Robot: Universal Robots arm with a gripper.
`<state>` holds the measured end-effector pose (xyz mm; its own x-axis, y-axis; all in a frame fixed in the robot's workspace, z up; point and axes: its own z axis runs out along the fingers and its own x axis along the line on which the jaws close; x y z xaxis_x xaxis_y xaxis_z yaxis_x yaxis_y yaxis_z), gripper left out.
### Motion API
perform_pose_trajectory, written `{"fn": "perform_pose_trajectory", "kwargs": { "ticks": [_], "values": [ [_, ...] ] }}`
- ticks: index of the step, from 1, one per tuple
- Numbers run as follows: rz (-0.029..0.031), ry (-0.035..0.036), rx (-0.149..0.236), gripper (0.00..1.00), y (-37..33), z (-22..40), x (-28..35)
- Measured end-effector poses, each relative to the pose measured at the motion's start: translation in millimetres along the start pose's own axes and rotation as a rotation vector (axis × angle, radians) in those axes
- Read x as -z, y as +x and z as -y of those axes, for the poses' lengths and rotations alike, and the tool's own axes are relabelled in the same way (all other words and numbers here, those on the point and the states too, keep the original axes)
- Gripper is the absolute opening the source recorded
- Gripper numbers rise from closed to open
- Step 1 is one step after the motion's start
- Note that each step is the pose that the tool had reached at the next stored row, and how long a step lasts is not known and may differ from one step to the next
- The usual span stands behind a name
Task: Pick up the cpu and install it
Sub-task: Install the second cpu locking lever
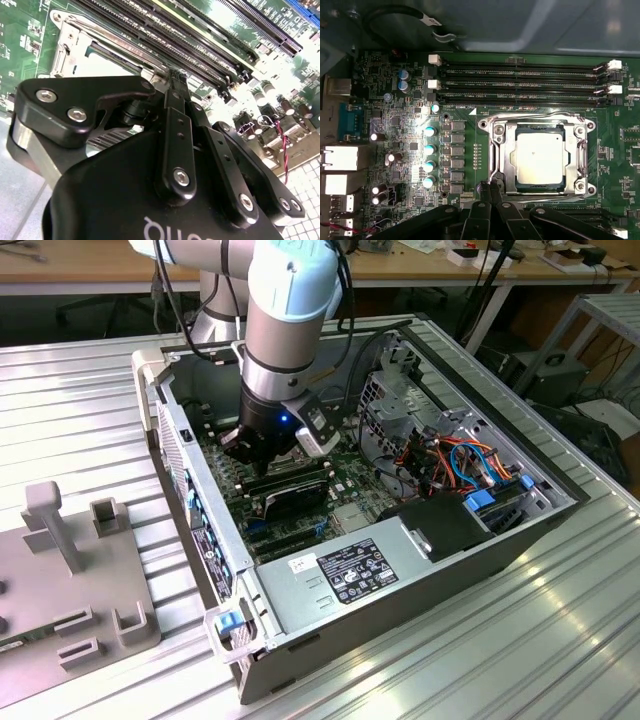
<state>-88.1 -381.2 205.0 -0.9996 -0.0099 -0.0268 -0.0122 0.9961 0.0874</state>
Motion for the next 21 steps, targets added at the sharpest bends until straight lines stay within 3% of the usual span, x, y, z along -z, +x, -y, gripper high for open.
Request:
{"fn": "perform_pose_trajectory", "kwargs": {
  "ticks": [8,21],
  "values": [
    [0.0012,-0.0036,0.0,0.11,4.1,-0.9,-0.4],
    [0.0019,-0.0035,0.0,0.11,7.2,-1.5,-2.6]
  ]
}}
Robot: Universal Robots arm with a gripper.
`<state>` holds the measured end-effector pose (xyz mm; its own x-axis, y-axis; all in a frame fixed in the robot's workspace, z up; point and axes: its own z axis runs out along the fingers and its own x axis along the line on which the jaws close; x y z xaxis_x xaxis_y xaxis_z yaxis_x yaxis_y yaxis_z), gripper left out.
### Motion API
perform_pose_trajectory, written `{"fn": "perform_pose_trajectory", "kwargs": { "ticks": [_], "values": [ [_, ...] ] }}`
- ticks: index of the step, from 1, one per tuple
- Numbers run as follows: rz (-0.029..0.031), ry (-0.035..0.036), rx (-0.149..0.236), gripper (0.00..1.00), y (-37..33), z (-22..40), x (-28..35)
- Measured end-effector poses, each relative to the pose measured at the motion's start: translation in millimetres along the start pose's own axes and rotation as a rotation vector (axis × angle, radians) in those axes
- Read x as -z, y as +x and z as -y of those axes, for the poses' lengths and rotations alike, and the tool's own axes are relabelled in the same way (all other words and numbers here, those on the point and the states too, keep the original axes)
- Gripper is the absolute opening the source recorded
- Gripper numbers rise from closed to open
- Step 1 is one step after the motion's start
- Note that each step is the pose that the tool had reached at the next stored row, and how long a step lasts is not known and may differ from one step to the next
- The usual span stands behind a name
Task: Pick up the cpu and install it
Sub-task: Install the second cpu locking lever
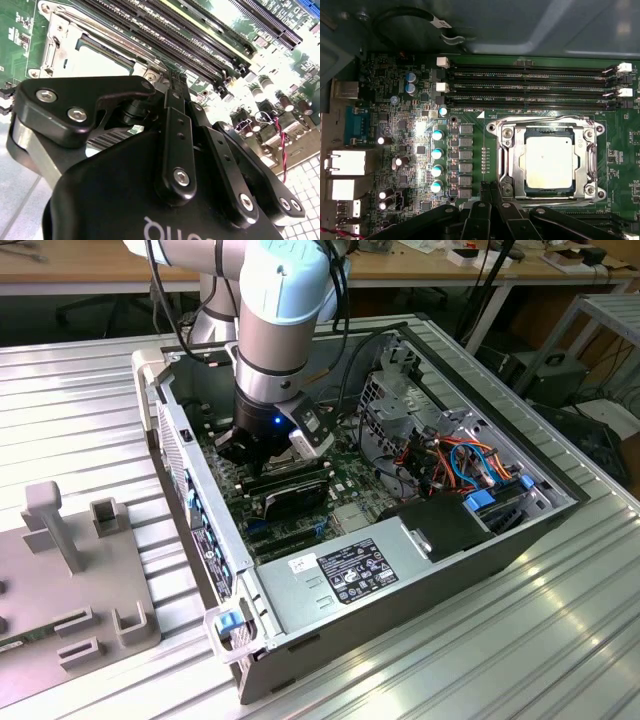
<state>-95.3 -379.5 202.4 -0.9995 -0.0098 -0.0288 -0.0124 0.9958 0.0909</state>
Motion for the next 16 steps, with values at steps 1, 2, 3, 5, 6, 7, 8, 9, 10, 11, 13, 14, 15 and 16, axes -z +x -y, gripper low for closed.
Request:
{"fn": "perform_pose_trajectory", "kwargs": {
  "ticks": [1,2,3,5,6,7,8,9,10,11,13,14,15,16],
  "values": [
    [0.0,0.0,0.0,0.11,0.0,0.0,-0.1],
    [0.0,-0.0001,0.0,0.11,0.0,0.0,-0.2],
    [0.0,-0.0002,0.0,0.11,0.0,0.0,-0.3],
    [0.0,-0.0001,0.0,0.11,0.0,0.0,-0.4],
    [0.0001,-0.0001,0.0,0.11,0.0,0.0,-0.4],
    [0.0001,-0.0001,0.0,0.11,0.0,0.0,-0.4],
    [0.0,-0.0001,0.0,0.11,0.0,0.0,-0.4],
    [0.0,-0.0001,0.0,0.11,0.0,0.0,-0.4],
    [0.0,0.0001,0.0,0.11,0.0,0.0,-0.4],
    [0.0001,0.0001,0.0,0.11,0.0,0.0,-0.4],
    [0.0001,0.0004,0.0,0.11,0.0,0.1,-0.4],
    [0.0002,0.0003,0.0,0.11,0.0,0.1,-0.5],
    [0.0002,0.0004,0.0,0.11,0.0,0.2,-0.5],
    [0.0,0.0006,0.0,0.11,0.0,0.5,-0.4]
  ]
}}
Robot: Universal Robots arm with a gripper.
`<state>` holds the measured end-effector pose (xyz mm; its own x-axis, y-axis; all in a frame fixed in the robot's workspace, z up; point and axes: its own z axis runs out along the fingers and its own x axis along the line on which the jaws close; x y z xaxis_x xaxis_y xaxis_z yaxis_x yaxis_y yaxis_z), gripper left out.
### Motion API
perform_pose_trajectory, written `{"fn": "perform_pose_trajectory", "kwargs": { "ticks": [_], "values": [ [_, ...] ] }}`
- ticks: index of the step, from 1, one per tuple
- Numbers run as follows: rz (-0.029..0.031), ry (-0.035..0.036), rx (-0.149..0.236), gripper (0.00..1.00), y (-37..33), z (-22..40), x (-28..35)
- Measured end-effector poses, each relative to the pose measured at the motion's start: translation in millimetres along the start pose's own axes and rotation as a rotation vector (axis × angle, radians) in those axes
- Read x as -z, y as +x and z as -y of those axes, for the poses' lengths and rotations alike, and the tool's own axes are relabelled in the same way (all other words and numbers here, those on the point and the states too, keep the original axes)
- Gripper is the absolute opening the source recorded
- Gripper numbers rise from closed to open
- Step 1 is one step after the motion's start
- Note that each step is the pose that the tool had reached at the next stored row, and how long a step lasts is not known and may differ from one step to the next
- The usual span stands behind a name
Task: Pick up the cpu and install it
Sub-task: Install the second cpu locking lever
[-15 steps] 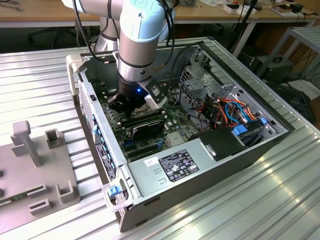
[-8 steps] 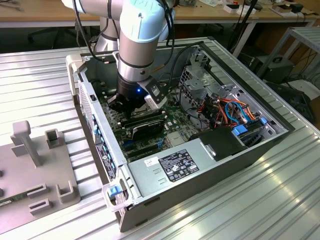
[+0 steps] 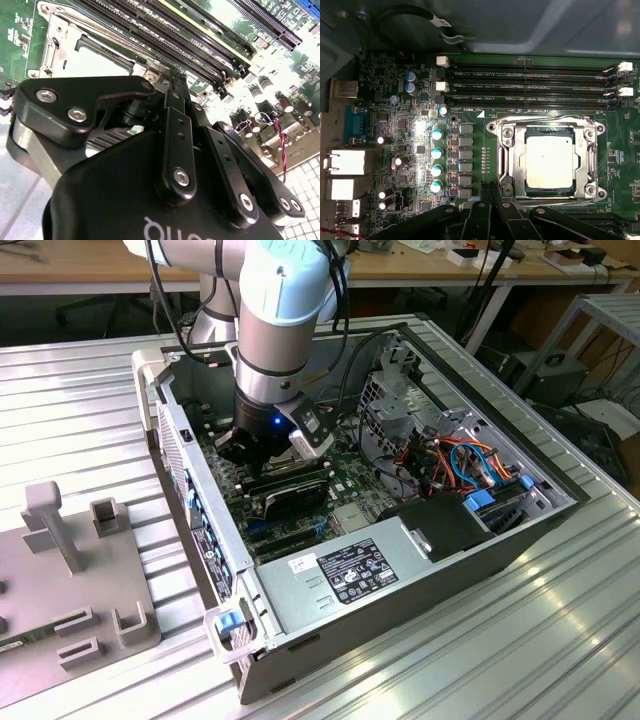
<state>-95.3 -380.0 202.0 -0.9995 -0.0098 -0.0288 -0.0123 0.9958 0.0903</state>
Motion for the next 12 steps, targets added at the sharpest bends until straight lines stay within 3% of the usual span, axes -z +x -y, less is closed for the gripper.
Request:
{"fn": "perform_pose_trajectory", "kwargs": {
  "ticks": [4,7,12],
  "values": [
    [0.0001,0.0,0.0,0.11,-0.6,-1.9,21.8],
    [-0.0002,0.0003,0.0,0.11,-2.3,-1.9,21.9],
    [-0.0001,0.0001,0.0,0.11,-10.8,-1.8,21.6]
  ]
}}
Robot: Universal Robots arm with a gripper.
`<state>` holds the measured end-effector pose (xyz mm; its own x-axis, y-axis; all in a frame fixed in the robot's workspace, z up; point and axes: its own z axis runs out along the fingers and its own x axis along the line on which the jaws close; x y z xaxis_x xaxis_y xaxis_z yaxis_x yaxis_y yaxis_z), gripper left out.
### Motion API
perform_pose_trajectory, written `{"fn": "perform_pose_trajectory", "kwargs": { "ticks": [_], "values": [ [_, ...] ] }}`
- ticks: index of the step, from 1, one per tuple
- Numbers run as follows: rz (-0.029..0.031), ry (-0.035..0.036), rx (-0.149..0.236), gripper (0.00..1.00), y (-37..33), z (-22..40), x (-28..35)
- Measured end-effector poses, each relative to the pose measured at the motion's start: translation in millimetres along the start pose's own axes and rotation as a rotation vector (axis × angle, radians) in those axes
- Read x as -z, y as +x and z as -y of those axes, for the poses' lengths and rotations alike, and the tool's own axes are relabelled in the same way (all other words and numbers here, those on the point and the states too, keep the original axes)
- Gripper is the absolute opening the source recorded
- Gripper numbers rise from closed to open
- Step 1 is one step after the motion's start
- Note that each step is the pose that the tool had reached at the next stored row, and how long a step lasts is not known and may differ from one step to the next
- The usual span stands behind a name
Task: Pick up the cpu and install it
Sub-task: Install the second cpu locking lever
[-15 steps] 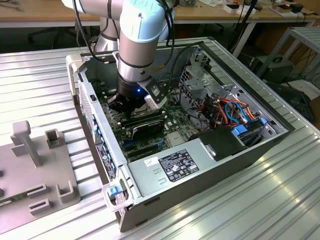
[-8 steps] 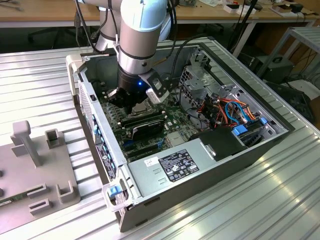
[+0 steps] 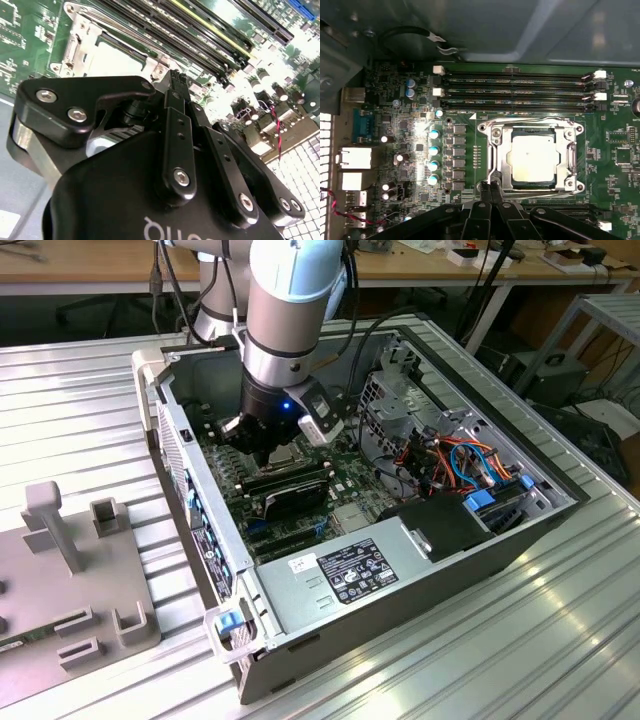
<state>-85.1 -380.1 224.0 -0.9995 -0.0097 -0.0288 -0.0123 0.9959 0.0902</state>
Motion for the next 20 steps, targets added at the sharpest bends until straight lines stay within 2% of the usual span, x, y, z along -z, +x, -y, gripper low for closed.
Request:
{"fn": "perform_pose_trajectory", "kwargs": {
  "ticks": [7,17,20],
  "values": [
    [0.0,-0.0001,0.0,0.11,-11.1,0.1,-0.3],
    [0.0001,-0.0001,0.0,0.11,-12.1,-0.1,-0.4],
    [0.0001,-0.0001,0.0,0.11,-15.3,-0.1,-0.5]
  ]
}}
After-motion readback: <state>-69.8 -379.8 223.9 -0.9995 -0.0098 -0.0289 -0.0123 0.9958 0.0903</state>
